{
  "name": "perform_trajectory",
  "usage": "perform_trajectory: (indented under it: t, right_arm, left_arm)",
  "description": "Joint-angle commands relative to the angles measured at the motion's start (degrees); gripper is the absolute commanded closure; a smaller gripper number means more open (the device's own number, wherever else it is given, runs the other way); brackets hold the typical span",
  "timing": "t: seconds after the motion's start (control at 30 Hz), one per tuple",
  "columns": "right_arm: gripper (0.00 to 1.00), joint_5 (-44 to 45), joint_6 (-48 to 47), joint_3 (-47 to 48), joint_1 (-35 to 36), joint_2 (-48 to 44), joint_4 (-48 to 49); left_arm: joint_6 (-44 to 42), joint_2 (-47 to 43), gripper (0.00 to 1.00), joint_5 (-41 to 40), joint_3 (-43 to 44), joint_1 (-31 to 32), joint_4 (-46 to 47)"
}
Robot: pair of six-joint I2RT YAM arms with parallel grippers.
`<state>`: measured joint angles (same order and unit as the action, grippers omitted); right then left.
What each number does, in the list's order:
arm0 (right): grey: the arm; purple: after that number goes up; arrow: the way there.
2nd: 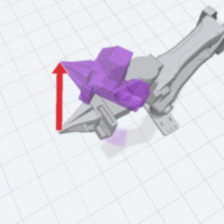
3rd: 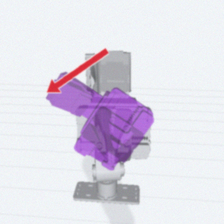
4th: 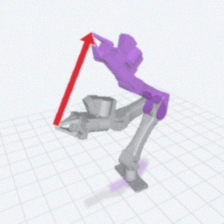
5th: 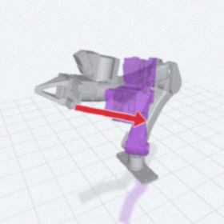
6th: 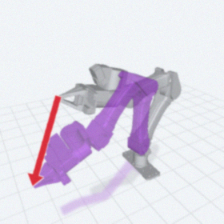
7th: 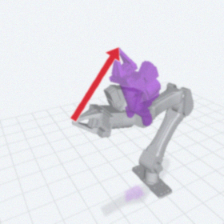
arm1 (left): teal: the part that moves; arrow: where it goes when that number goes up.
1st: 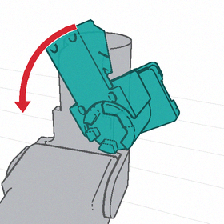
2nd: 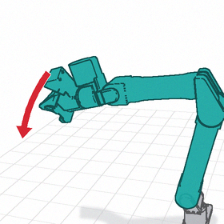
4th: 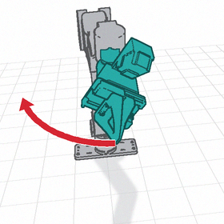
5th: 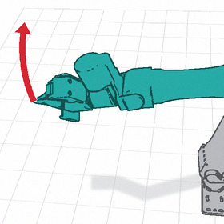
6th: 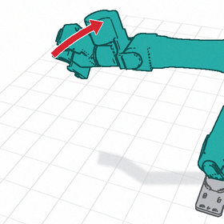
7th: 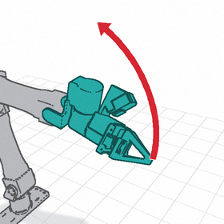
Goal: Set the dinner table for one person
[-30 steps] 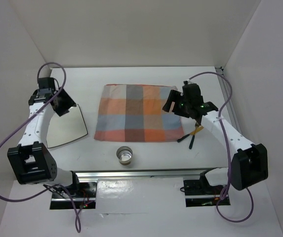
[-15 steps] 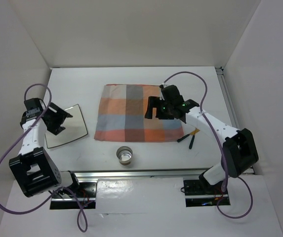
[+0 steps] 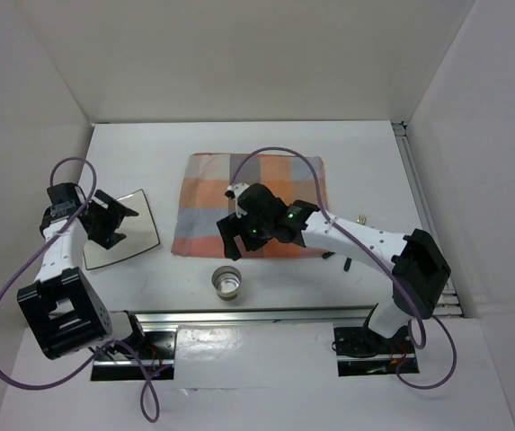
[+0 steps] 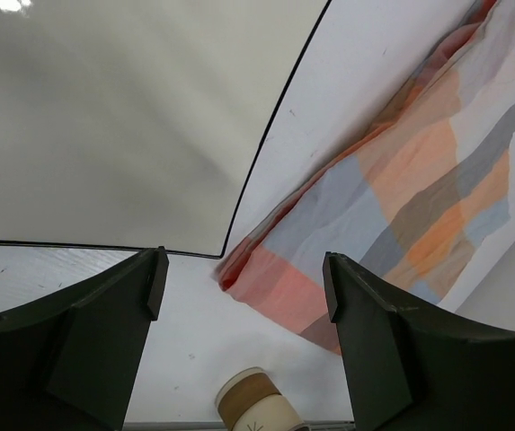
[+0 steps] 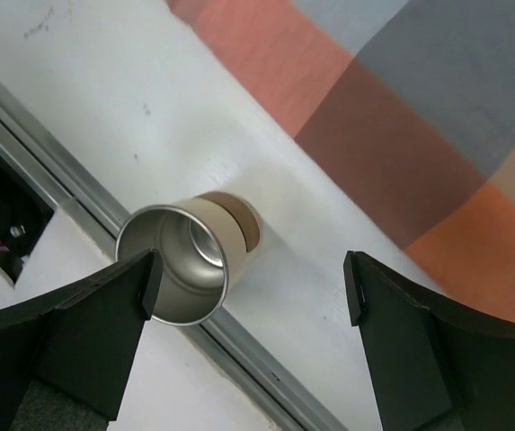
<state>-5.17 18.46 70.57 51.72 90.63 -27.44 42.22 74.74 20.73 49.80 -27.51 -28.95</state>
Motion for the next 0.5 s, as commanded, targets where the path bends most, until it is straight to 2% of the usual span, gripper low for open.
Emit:
perform_trajectory:
  t: [0.0, 0.1, 0.2, 0.33, 0.37, 0.47]
  right_arm:
    - [0.06, -0.1, -2.0, -1.6, 1.0, 0.4, -2.2]
    - [0.09, -2.2, -2.0, -3.4, 3.5, 0.9, -0.8]
    - [0.17, -2.0, -1.5, -3.4, 5.0, 2.9, -0.2]
    - [0.28, -1.3, -1.0, -3.9, 6.2, 4.5, 1.1]
    - [0.35, -1.3, -1.0, -3.9, 6.2, 5.0, 1.1]
    - [0.45, -1.3, -1.0, -3.9, 7.5, 6.1, 1.1]
  left_arm:
    - [-1.1, -3.0, 0.13, -0.2, 2.6, -0.2, 0.5]
    - [-1.1, -3.5, 0.13, -0.2, 2.6, -0.2, 0.5]
    - [-1.6, -3.5, 0.13, -0.2, 3.1, -0.2, 0.5]
    - [-1.6, -3.5, 0.14, -0.2, 3.1, -0.2, 0.5]
    - [-1.6, -3.5, 0.14, -0.2, 3.1, -0.2, 0.5]
    - [-2.1, -4.1, 0.14, -0.7, 3.1, -0.2, -0.1]
